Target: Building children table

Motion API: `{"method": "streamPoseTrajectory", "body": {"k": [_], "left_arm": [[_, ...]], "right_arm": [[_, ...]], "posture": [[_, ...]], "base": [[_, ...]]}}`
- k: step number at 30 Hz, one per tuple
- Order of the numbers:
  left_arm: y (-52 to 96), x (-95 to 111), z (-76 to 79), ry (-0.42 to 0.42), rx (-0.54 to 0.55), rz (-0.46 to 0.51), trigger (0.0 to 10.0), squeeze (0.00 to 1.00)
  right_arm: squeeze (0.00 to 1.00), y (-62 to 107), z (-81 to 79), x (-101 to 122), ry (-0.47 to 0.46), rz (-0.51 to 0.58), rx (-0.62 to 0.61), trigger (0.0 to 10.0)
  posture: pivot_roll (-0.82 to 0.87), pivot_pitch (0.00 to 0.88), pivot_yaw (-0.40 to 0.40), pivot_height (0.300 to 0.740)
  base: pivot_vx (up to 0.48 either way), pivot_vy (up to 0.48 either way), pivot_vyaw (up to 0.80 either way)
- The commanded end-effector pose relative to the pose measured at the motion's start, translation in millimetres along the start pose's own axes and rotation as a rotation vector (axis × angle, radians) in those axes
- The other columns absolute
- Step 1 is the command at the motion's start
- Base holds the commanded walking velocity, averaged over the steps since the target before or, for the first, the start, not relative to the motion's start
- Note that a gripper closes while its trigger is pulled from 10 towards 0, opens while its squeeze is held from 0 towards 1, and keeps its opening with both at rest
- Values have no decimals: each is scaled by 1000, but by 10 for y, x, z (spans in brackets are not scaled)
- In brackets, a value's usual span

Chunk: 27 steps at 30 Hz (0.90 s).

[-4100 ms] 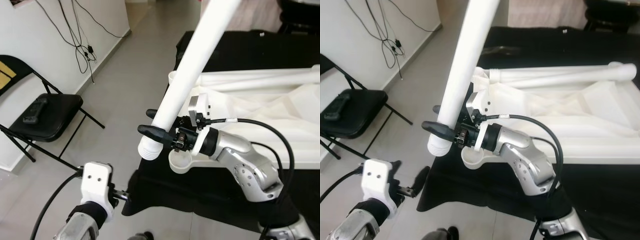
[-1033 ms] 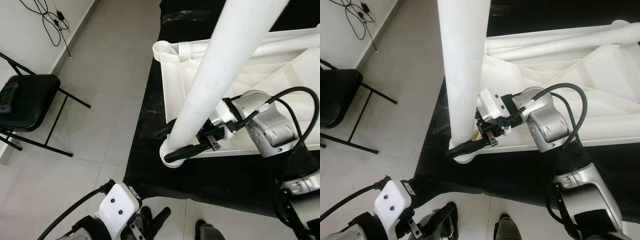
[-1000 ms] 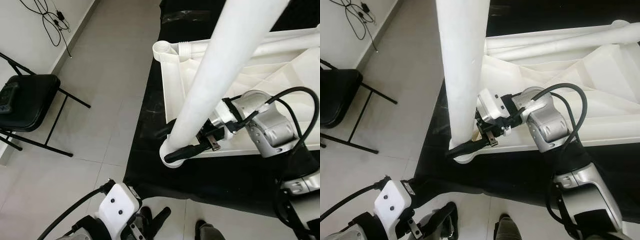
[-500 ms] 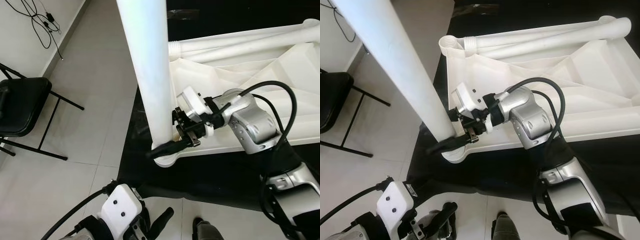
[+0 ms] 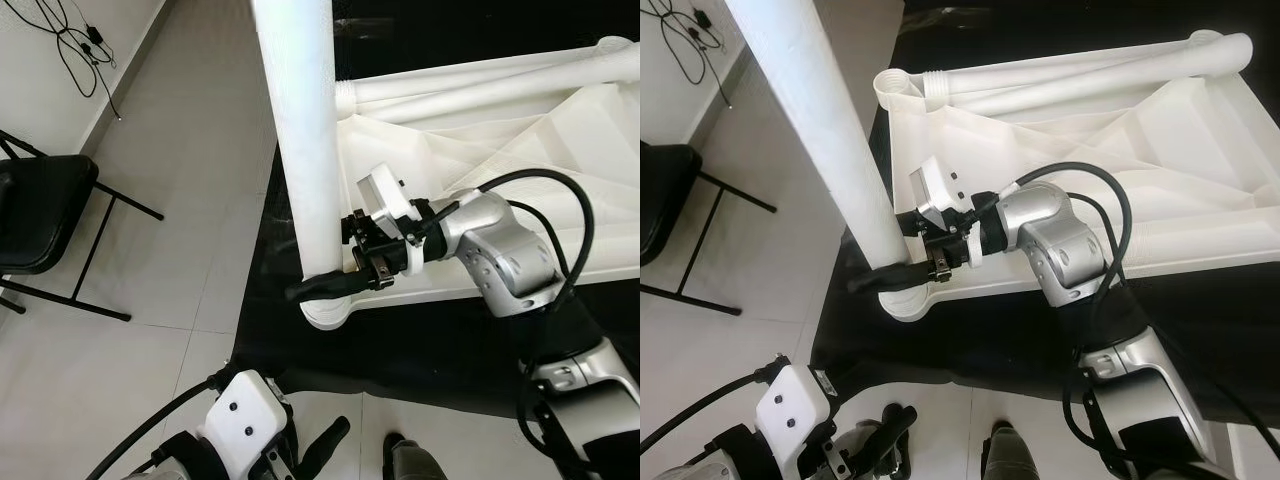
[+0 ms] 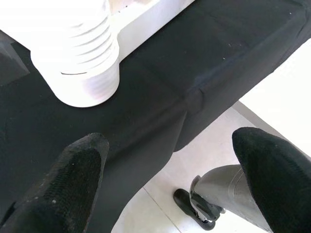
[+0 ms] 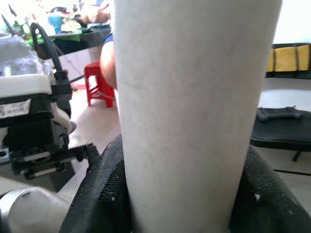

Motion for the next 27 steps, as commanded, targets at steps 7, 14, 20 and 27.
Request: {"method": "streamPoseTrajectory", "body": {"k": [7, 14, 20, 27], "left_arm": [[6, -61, 39, 21, -13, -18, 10000, 0], [3, -74, 38, 19, -23, -18, 10000, 0], [1, -80, 39, 16, -26, -20, 10000, 0], [3, -97, 38, 11, -25, -23, 10000, 0]], "right_arm": [[0, -64, 27, -216, -40, 39, -188, 10000], [0, -46, -95, -299, -34, 60, -252, 10000], [0, -64, -83, -371, -38, 53, -364, 10000], [0, 22, 35, -497, -42, 72, -864, 10000]], "posture": [[52, 384, 65, 740], [46, 376, 71, 740], [47, 371, 66, 740], [42, 356, 56, 740]], "base": [[0, 0, 0], [0, 0, 0], [0, 0, 0], [0, 0, 0]]}}
Point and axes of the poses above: a point about 5 cm out from each wrist's last joint towards the gripper, its own y axis pointing back from the gripper into the wrist, its own x axis along the axis of the wrist's last joint, z = x × y, the point moved 2 cm from there along -y, pointing out of the wrist towards the gripper, and after that the axes turned 13 degrees about -y, right-handed, at the moved point
